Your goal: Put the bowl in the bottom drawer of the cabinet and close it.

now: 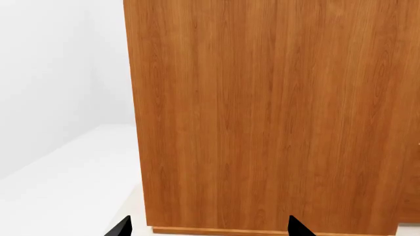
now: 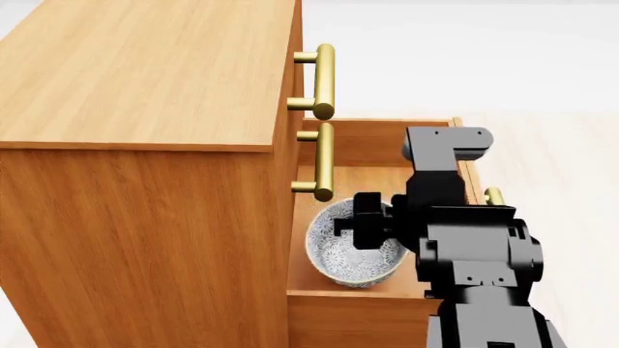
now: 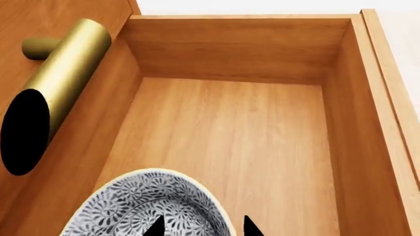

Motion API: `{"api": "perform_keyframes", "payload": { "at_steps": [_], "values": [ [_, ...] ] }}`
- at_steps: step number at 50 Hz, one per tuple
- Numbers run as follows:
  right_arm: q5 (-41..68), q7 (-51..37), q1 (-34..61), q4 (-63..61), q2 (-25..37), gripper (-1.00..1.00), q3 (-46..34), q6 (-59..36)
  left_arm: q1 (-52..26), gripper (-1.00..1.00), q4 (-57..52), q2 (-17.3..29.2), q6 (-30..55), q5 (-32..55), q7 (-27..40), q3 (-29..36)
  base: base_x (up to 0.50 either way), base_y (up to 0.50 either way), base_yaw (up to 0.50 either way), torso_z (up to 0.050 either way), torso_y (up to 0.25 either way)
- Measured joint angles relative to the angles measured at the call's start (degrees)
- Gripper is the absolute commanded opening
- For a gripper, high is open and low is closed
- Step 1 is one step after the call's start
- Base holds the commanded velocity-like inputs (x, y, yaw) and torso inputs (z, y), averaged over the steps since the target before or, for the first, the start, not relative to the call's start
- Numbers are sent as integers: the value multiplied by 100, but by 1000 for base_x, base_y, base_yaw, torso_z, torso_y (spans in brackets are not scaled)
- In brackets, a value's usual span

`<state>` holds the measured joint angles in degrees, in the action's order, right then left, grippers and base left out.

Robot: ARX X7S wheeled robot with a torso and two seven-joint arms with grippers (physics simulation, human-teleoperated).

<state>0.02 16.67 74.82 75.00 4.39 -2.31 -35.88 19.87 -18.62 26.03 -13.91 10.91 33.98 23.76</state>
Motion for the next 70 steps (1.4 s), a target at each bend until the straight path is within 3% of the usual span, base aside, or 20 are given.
{"api": "perform_keyframes", "payload": {
  "at_steps": [41,70],
  "values": [
    [-146,-564,297,-71,210,100,-328,1296,-3,100,5,31,-13,-10,36,34,0,0,0,0,0],
    [-25,-1349,-781,-3114,1071,100,194,355,-22,100,29,44,-41,-6,43,60,0,0,0,0,0]
  ]
}}
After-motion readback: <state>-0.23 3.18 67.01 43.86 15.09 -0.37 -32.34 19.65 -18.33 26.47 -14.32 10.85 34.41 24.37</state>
